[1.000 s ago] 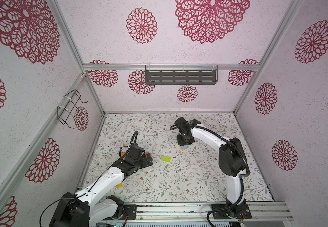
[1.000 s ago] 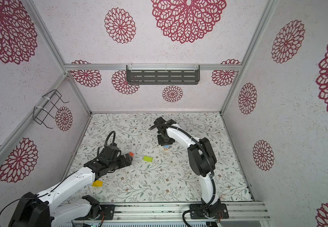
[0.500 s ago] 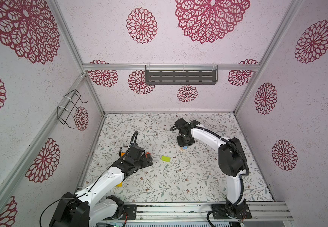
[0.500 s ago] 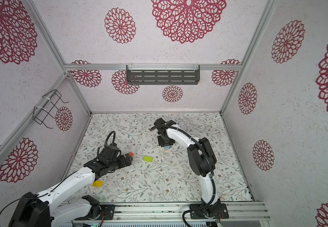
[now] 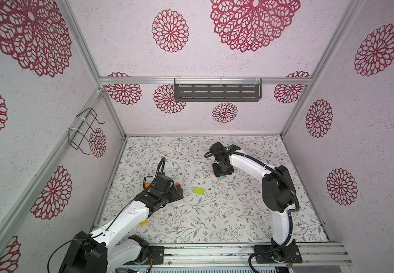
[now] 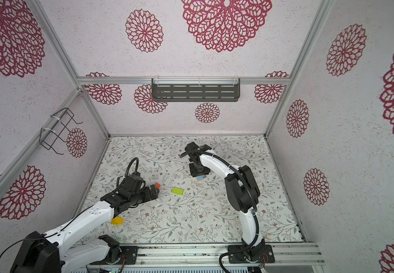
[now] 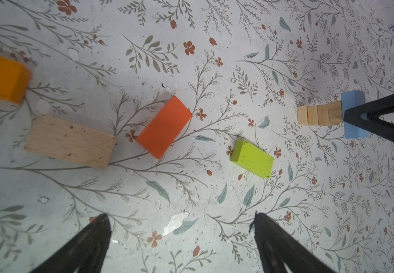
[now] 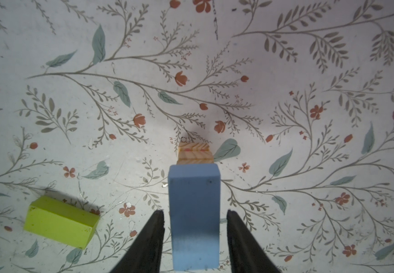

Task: Build the wood block tower
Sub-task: 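Open the right gripper and raise it away from the blue block, then grasp the lime green block with the left gripper while the right draws back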

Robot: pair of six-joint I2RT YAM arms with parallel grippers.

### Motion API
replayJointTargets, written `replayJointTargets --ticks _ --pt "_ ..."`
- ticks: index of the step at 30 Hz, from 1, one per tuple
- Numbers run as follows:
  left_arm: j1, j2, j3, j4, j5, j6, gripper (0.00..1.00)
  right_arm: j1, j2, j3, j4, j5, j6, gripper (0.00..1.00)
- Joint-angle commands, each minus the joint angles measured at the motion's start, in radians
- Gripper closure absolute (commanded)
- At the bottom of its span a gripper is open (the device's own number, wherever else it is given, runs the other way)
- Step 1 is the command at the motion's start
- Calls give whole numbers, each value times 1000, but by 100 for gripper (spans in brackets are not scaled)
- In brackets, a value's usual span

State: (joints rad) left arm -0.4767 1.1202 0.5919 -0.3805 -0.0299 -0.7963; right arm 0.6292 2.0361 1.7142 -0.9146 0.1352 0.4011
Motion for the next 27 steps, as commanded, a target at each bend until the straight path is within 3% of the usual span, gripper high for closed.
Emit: replayJointTargets --ticks 1,10,17,22,27 --pt "6 -22 14 -5 21 9 3 6 -96 29 -22 39 -5 51" --pt "3 -25 82 -76 34 10 3 5 -264 -19 38 65 -24 39" --pt "-60 85 190 -170 27 79 4 -26 -528 -259 194 36 -48 28" --pt "-141 217 308 -265 -66 108 5 -84 -698 -460 299 -55 -63 22" --pt "-161 334 356 -251 -56 104 18 -153 -813 -624 351 -106 -63 21"
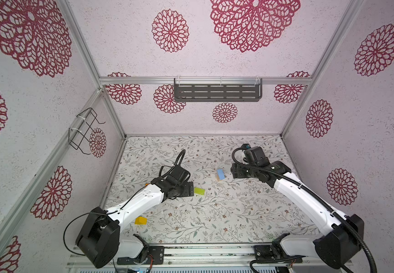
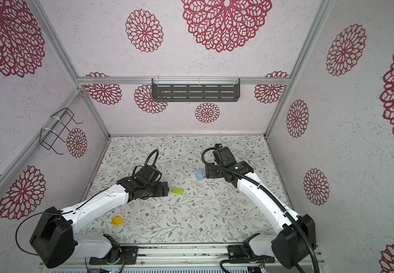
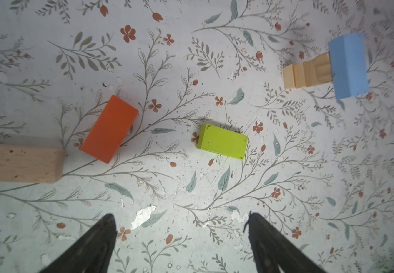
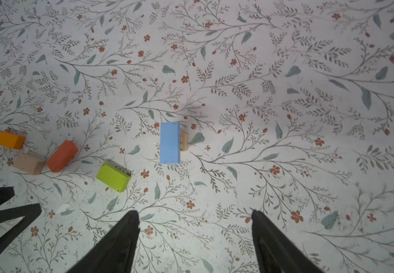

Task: Build the wood block tower
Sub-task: 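Grasp the lime green block with the left gripper while the right draws back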

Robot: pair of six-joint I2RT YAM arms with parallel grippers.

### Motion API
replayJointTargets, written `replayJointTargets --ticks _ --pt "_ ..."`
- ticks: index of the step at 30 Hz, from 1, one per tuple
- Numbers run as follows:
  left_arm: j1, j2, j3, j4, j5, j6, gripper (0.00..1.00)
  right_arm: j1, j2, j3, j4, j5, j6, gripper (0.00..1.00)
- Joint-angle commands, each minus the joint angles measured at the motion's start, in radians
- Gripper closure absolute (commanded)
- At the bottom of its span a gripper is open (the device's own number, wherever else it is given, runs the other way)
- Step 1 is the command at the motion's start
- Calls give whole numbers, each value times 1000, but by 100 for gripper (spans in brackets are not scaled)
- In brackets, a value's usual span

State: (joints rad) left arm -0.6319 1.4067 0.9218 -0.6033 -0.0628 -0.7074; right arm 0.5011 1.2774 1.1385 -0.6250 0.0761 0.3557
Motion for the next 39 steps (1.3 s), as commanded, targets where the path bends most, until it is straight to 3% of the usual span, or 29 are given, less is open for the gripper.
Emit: replayJointTargets --ticks 1,6,11,20,34,39 --pt "-9 69 34 -29 -24 14 22 -32 -67 -71 68 -54 -19 21" --pt "-15 147 63 -10 -38 8 35 -38 -100 -141 65 -63 -24 26" --pt "-16 218 100 13 -27 12 37 -34 -111 -141 38 -79 -4 30" --pt "-3 349 159 78 -23 14 50 -20 -130 -145 12 -84 9 41" --pt "-24 443 190 188 65 -38 49 -6 -123 -125 -15 -59 15 38" --pt "-58 448 206 179 48 -43 32 -7 -121 -138 -12 -55 15 34"
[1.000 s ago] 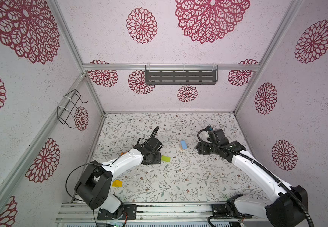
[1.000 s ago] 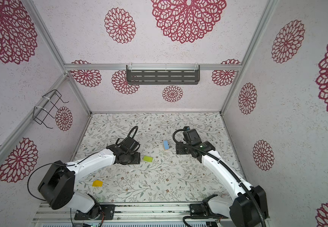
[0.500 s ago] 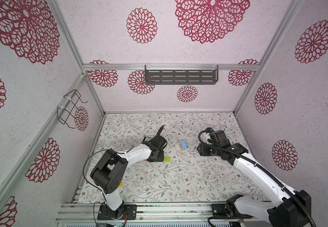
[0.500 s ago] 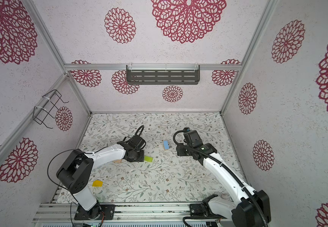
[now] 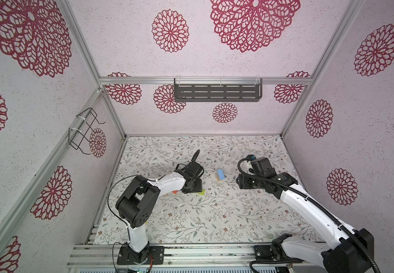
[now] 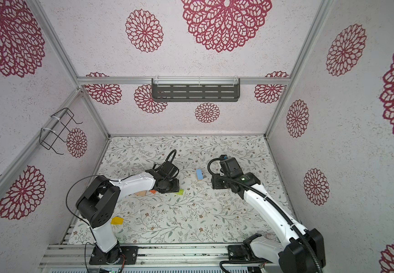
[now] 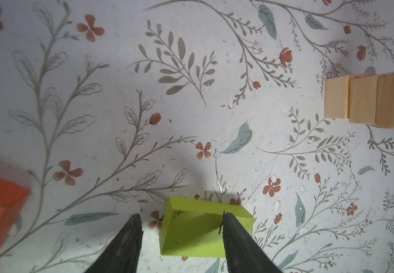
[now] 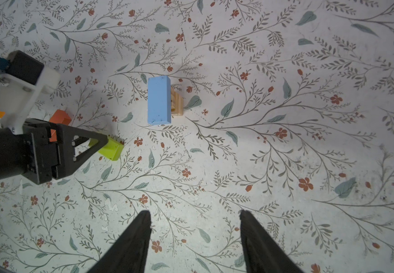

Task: Build the wood block tower
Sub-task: 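Grasp the lime green block with the left gripper while the right draws back, then lift the lime green block and carry it over the light blue block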

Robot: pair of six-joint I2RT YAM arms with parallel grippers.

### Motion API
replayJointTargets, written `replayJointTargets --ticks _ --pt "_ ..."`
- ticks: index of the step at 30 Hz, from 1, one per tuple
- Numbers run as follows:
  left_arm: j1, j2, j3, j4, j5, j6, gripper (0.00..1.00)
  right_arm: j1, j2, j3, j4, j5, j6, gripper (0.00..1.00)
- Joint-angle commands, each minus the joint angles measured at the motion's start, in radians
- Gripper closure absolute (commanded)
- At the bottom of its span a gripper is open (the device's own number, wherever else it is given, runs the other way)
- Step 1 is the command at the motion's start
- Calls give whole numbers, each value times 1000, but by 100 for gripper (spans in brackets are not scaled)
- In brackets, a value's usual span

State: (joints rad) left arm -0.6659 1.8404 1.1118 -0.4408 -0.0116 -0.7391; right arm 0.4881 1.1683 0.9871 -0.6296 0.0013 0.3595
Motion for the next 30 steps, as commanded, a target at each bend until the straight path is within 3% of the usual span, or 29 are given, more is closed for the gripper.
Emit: replayJointTargets --ticks 1,5,11,30 --pt "-33 17 23 5 -14 -7 28 7 -14 10 -7 21 10 33" --pt "-50 31 50 -36 -38 9 20 7 -24 -5 -7 29 9 30" --pt "-65 45 78 -73 -57 18 17 7 -36 -32 5 32 7 27" --pt "-77 113 146 -142 -101 63 21 3 -46 -85 57 46 5 19"
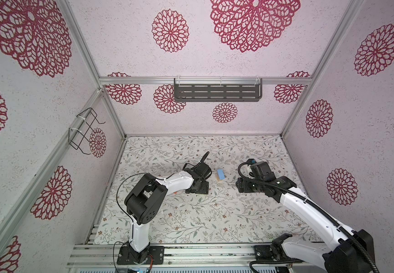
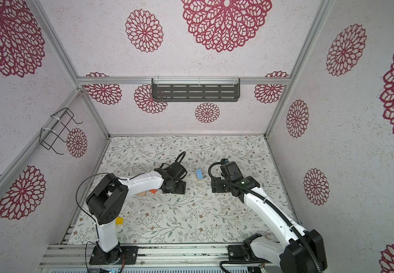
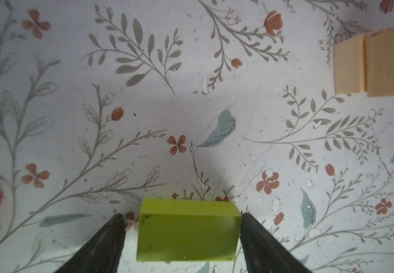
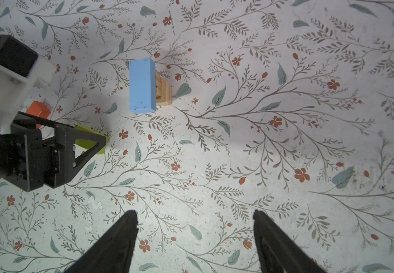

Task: Build the wood block tower
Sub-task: 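Lift the lime green block and carry it over the light blue block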

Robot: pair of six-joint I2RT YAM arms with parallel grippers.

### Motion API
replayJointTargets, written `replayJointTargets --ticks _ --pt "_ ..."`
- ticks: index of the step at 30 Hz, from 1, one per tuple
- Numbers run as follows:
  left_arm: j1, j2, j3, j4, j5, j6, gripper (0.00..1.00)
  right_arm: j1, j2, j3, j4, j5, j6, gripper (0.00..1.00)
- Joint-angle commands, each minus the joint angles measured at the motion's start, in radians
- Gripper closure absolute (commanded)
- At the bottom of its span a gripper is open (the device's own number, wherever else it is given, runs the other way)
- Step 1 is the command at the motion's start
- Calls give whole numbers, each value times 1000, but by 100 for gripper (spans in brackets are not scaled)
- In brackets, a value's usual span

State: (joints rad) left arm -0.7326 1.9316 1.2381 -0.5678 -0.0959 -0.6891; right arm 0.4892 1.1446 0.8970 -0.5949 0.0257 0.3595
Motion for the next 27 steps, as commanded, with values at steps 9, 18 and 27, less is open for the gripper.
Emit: replayJointTargets --ticks 9,18,27 --pt "-17 22 32 -26 -38 18 34 -1 -25 5 18 23 3 18" --pt "-17 -2 53 -76 -64 28 42 -3 -30 6 20 37 2 1" --pt "-17 -36 142 -189 -87 33 42 -55 -82 -24 23 48 0 1"
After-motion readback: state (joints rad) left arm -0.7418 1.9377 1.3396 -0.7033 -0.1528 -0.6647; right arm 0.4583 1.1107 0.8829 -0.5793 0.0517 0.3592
